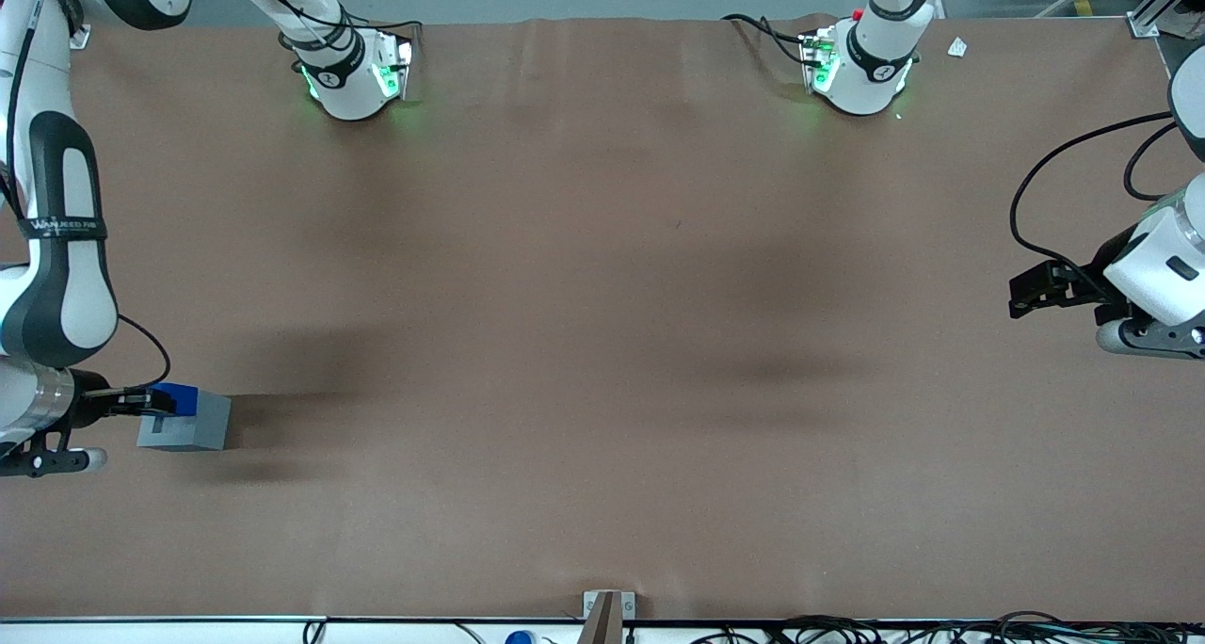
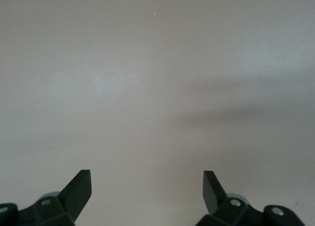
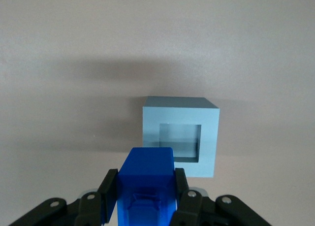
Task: Insert blue part into gray base with right arm
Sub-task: 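Carry the held blue block over the gray base's square hole, then lower the blue block into the gray base's hole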
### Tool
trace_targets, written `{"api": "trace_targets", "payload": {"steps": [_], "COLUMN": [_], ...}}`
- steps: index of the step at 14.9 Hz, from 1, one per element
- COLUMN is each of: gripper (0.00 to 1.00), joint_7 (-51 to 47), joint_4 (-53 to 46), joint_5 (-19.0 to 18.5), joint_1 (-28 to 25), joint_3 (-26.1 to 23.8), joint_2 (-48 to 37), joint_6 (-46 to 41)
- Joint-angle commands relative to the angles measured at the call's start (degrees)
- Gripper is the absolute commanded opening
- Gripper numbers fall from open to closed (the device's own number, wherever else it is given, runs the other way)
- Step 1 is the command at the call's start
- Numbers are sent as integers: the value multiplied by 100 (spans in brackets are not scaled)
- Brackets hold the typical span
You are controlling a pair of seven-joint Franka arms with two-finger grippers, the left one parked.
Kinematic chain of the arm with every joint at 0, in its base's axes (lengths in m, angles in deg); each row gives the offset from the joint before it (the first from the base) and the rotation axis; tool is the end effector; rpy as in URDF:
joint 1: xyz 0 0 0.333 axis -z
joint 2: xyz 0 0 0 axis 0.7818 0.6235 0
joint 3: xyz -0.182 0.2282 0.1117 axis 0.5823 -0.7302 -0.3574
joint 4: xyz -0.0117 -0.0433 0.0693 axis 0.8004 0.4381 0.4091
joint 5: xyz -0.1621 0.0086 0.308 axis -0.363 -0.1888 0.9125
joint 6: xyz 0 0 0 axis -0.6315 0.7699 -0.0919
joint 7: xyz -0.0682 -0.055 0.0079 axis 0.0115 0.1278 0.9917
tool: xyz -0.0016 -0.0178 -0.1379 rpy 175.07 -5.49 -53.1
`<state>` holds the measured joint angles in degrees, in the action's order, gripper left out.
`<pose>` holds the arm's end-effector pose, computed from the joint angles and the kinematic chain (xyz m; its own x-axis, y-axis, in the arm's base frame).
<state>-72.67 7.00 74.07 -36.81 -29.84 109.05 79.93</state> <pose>0.6681 -0.1445 0.3153 0.9930 0.0829 -0.0841 0.0833 -0.9965 0.0001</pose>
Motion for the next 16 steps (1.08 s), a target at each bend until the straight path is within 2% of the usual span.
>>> {"api": "trace_targets", "payload": {"steps": [1,4,14,16], "gripper": [0,0,0,0], "joint_7": [314,131,-204,-213], "joint_4": [-84,-84,-76,-76], "joint_5": [-122,-60,1,167], "joint_1": [41,182,235,235], "joint_3": [-18,-9,-18,-9], "joint_2": [70,140,237,255], "joint_6": [108,451,486,486]}}
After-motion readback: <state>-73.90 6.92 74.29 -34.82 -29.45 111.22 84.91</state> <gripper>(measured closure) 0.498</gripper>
